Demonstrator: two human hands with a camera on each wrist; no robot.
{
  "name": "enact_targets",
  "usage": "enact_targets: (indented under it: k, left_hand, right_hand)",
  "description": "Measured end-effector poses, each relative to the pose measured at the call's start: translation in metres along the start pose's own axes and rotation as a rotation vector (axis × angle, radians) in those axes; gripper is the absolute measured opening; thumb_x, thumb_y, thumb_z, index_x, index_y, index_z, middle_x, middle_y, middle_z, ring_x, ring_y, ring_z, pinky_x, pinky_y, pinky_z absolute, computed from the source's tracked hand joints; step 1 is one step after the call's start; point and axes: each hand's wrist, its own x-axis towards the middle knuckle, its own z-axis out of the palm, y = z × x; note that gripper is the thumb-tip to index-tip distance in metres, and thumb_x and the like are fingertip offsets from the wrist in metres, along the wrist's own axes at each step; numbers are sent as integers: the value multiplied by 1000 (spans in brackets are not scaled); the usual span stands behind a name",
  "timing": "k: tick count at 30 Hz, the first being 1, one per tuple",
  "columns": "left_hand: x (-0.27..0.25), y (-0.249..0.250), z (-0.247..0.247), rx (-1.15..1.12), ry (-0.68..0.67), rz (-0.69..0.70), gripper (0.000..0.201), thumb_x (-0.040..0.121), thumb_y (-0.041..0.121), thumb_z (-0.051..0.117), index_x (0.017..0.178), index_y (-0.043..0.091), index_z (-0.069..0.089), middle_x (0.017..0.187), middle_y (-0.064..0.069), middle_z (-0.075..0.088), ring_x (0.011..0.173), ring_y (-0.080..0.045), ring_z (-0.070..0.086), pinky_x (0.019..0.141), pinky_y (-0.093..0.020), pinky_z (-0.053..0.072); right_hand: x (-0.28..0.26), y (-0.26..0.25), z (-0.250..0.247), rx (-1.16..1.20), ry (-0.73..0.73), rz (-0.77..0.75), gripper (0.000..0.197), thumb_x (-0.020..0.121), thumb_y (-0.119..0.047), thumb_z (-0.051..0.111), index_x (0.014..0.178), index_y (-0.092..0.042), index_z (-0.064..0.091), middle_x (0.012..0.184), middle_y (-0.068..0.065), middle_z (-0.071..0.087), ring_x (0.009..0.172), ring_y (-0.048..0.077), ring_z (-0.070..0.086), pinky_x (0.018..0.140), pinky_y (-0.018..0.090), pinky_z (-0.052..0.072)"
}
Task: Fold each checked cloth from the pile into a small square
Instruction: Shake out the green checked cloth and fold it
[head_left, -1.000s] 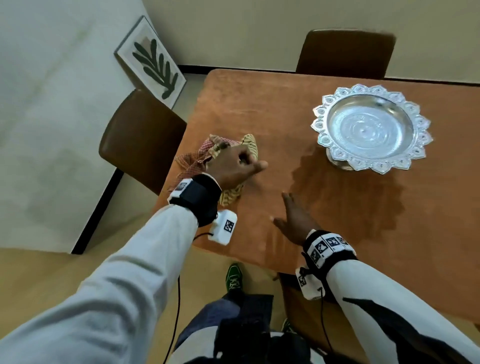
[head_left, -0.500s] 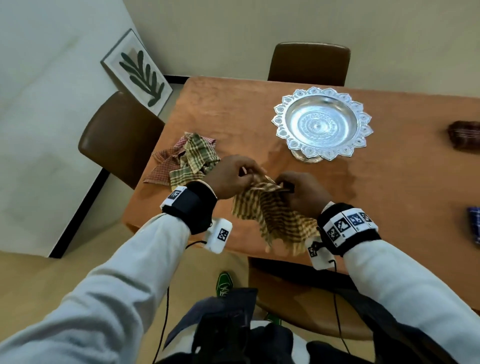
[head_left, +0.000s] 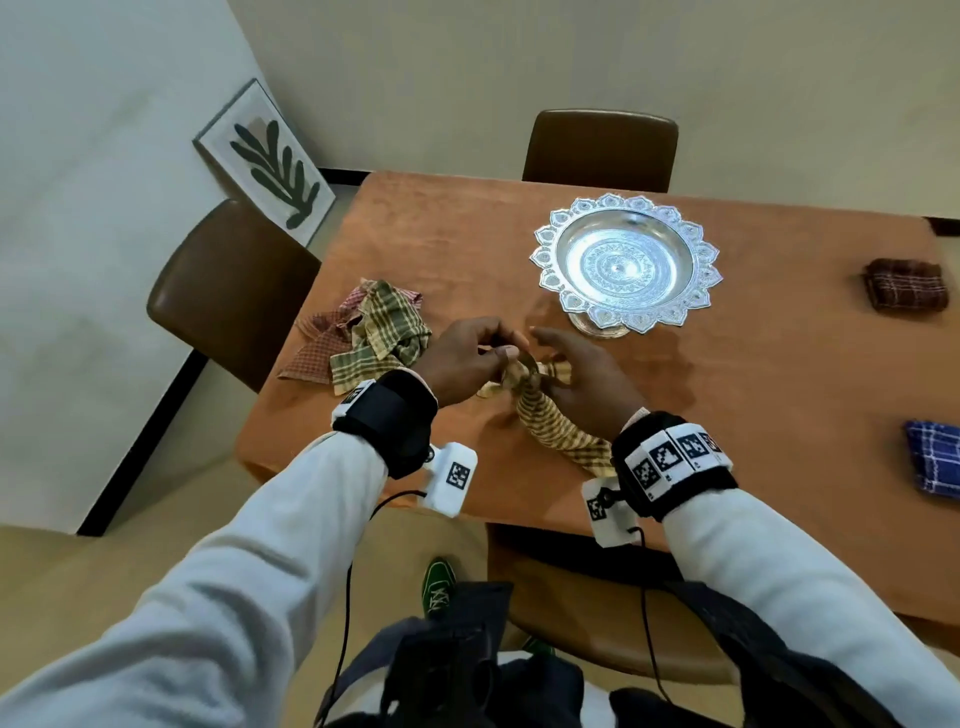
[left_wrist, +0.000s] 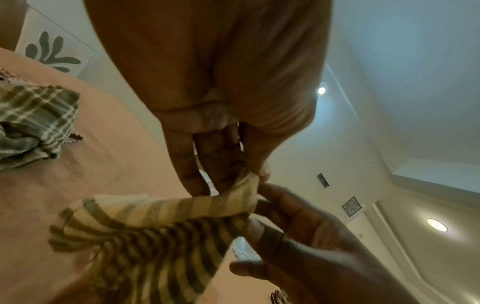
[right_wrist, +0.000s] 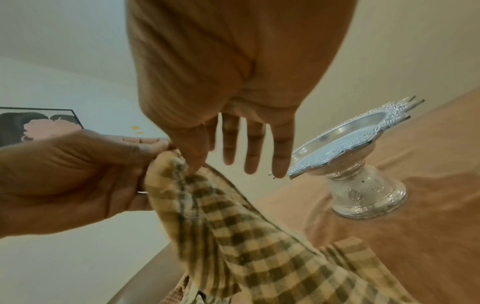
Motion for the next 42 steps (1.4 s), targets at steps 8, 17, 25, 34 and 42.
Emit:
enact_targets:
  k: [8,17,25,34,42]
  left_hand:
    - [-11,17,-15,71,-35,100,14,94,12,63,107,9,66,91,-3,68,82,1,61,75,-17,49]
    - [-7,15,-53,882,169,138,9,90,21,61,95,14,63,98,-9,62,96,-29,57,83,-38,45]
    - [-31,34,40,-184,114,-270,46,94,46,58,67,10,61,61,-7,59,54,-19,53,54,-25,45]
    - [-38,15,17,169,-86,-23,27,99,22,54,82,2,59,59,2,46,49,-6,40,54,-28,35]
    - [-29,39,-47,429,-56,123,22,93,27,65,80,9,67,70,-3,64,64,-14,55,60,-29,42]
  right_hand:
    - [8,3,1,-4,11,-17,12,86,-12,59,92,-17,68,81,-4,69,74,17,62,67,36,50]
    - [-8,10,-31,-72,2,131,16,95,-18,57,79,-17,56,64,-5,57,61,20,59,57,36,49]
    - [-32,-39,0,169,-87,35,19,89,-13,50,97,-16,67,89,4,72,77,20,67,71,40,55]
    - [-34,-13,-10,99,-13,-81,58,81,-20,68,136,-25,49,123,-1,64,109,10,61,93,27,48]
    - [-22,5,-15,-29,77,46,11,86,-11,60,89,-7,69,78,9,69,71,28,62,69,45,52]
